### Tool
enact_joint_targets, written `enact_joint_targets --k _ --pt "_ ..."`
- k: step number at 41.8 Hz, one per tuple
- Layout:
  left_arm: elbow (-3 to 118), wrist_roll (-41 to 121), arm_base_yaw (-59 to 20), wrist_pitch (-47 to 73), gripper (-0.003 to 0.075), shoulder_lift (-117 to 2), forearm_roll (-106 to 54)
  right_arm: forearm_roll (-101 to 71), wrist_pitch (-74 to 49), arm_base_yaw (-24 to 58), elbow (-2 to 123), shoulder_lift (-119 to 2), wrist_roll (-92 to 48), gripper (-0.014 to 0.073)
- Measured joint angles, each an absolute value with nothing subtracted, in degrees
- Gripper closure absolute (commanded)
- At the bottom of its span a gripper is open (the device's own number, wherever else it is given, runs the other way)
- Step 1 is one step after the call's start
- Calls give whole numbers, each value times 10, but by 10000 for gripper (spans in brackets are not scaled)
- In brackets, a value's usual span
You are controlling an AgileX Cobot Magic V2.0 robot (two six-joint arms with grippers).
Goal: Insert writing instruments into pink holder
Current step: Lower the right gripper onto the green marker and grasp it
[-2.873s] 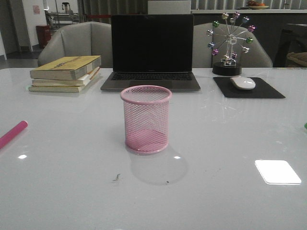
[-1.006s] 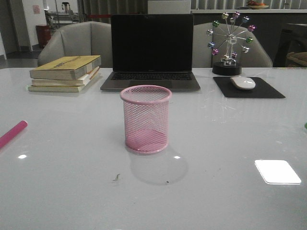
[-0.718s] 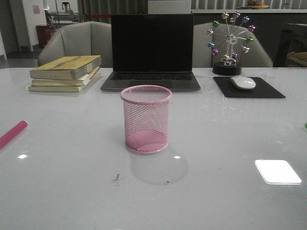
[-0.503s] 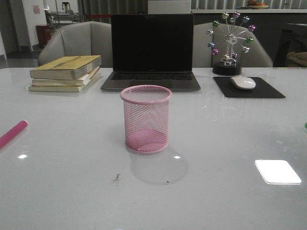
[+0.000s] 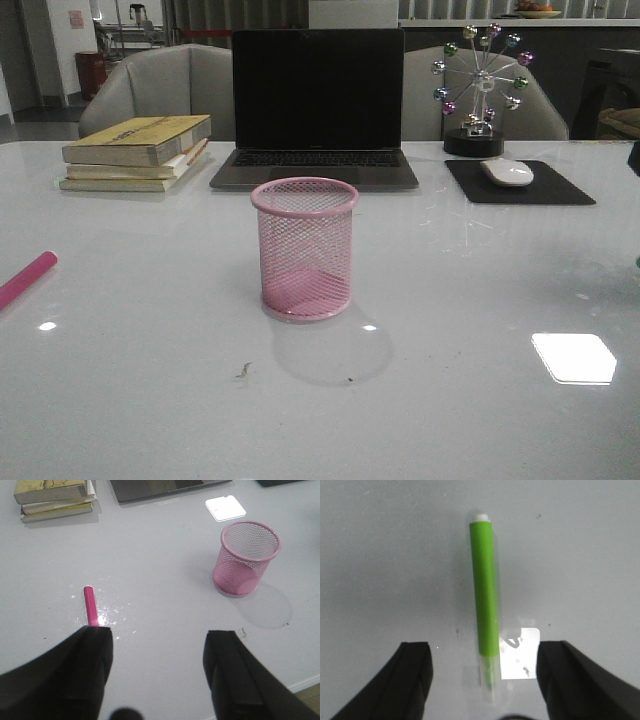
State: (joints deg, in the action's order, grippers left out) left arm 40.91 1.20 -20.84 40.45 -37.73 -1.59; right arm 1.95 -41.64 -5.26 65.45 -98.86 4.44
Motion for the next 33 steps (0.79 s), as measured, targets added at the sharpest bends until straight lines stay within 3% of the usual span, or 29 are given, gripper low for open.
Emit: enact_joint_targets --k 33 --pt "409 12 -208 405 318 -377 -16 -3 -452 -53 825 -1175 0 50"
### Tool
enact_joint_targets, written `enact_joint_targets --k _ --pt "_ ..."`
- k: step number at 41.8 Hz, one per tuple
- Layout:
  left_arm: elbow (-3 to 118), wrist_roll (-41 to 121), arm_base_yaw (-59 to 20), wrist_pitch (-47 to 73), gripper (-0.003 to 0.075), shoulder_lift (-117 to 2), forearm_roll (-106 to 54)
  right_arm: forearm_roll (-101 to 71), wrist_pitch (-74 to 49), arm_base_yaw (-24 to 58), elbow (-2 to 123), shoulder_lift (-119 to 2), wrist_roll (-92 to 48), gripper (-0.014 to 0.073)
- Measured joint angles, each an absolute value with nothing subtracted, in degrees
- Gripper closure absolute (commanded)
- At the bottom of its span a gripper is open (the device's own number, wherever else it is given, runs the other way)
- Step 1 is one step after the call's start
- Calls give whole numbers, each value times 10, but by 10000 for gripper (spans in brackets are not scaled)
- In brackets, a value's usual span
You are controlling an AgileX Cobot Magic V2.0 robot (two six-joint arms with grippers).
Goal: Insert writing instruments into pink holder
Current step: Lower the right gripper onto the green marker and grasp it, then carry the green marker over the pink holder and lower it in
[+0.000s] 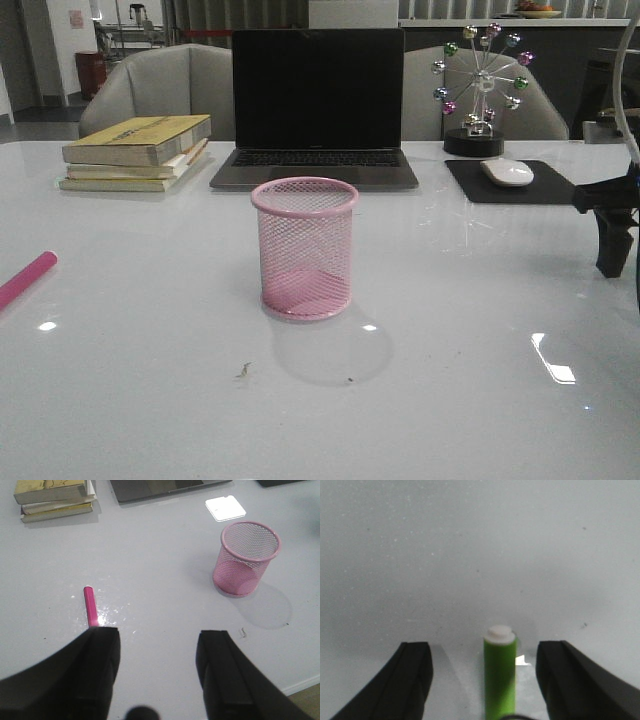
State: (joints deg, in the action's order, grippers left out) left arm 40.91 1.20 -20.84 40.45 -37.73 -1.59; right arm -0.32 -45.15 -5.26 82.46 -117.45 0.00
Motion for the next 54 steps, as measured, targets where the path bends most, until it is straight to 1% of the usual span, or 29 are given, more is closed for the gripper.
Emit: enact_joint_targets --k 1,4,9,13,15,25,31,41,48,54 --pt "409 12 -208 405 318 -377 -16 -3 -452 -53 826 -1176 0 59" --pt "409 12 -208 405 318 -377 -16 -3 -452 -53 827 -1177 0 121" --pt "409 12 -208 405 318 -377 -16 -3 -452 -53 827 -1177 -3 305" --pt "409 12 -208 405 318 -377 -16 -3 -452 -53 827 -1177 -3 379" --pt "409 12 -208 405 318 -377 -16 -3 -452 -53 827 -1177 -3 391" --pt "409 12 -208 405 318 -377 -16 -3 -451 -53 826 -1173 -3 391" --pt "409 12 -208 405 318 -377 -16 -8 -416 -51 792 -1125 -3 391" --pt "409 12 -208 405 318 -377 -16 -16 -272 -6 654 -954 -3 391" --pt "409 12 -208 405 318 -377 -16 -21 -131 53 543 -819 -3 391" --pt "409 12 -208 405 318 -377 -16 -24 -9 115 472 -731 -4 391"
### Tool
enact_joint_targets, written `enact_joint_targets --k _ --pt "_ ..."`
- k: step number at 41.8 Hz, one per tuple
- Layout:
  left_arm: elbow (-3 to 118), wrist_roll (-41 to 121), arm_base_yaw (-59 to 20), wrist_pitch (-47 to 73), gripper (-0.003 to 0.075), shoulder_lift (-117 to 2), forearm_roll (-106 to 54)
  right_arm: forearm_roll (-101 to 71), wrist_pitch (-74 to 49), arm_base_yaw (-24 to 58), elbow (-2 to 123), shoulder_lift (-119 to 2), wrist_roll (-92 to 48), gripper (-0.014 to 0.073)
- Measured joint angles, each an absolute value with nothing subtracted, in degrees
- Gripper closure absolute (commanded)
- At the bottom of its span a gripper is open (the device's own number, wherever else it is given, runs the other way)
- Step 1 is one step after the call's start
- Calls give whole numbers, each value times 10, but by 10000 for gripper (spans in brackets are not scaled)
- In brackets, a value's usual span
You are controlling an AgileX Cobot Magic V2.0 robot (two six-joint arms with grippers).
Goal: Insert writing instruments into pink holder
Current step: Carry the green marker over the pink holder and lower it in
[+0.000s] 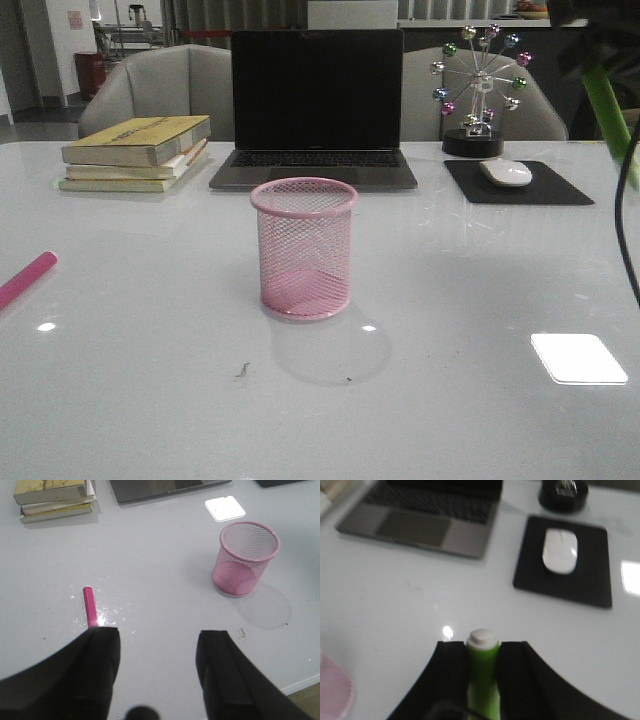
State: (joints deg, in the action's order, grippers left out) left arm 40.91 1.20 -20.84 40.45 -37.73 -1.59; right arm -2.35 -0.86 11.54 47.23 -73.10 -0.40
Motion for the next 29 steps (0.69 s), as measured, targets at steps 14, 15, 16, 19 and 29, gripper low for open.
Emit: enact_joint_targets --k 14,15,16,19,29 --pt "409 12 -208 405 318 -377 -16 -4 271 306 408 -715 -4 391" --pt "409 12 -208 405 318 -377 -16 0 296 314 408 -724 -4 391" --pt "409 12 -208 405 318 -377 -16 0 316 323 408 -732 -4 391" --pt "409 12 -208 405 318 -377 -16 0 380 339 408 -763 -4 391" --pt "409 12 -208 405 318 -377 -16 5 573 347 408 -900 -4 391"
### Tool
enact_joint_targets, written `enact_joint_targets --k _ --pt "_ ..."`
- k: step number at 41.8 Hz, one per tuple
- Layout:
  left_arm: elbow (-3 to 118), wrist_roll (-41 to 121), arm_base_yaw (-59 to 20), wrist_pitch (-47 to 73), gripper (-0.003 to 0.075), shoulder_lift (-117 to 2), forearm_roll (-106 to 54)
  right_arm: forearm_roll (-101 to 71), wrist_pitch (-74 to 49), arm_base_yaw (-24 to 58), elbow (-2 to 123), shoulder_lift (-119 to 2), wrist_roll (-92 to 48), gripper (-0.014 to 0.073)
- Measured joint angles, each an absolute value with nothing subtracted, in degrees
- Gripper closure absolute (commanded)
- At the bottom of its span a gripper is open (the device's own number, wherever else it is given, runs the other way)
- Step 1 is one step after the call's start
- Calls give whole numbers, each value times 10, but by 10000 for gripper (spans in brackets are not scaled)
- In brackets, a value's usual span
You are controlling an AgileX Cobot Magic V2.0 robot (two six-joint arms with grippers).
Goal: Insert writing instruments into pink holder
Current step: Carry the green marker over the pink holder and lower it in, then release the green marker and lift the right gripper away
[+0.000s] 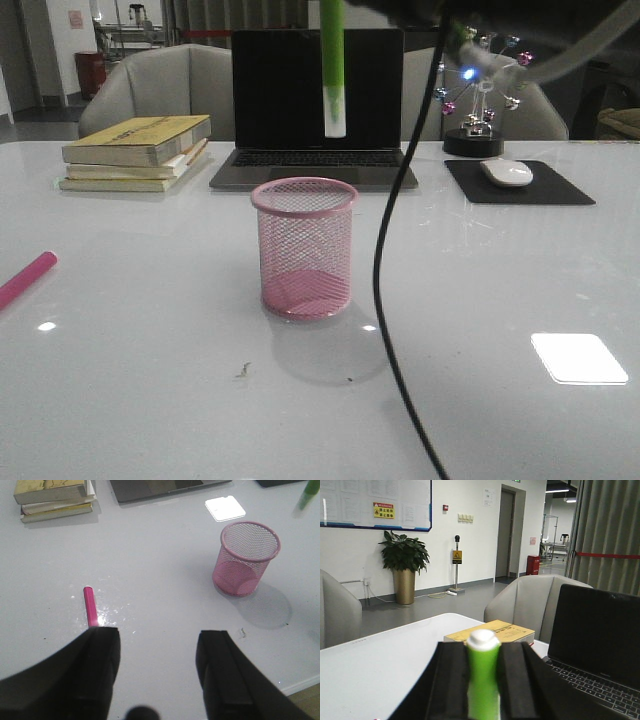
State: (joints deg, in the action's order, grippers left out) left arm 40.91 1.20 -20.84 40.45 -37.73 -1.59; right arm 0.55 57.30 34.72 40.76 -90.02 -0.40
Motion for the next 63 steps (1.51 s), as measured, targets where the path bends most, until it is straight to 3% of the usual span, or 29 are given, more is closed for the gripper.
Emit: enact_joint_targets --k 13,20,24,37,44,55,63 --pt "409 12 -208 405 318 -377 -16 5 637 347 415 -1041 -4 372" --pt "409 12 -208 404 318 -377 -16 5 614 347 416 -1070 -4 193" --pt "409 12 -208 404 318 -377 -16 5 577 347 418 -1073 -4 133" --pt "409 12 -208 404 318 -377 -16 5 508 347 418 -1009 -4 126" --pt "409 12 -209 404 318 -377 -16 5 348 347 418 -877 -4 126" --pt "409 12 -210 403 318 -377 -16 5 -38 347 418 -640 -4 126" --pt "409 12 -210 402 318 -377 -16 5 -222 347 415 -508 -4 126"
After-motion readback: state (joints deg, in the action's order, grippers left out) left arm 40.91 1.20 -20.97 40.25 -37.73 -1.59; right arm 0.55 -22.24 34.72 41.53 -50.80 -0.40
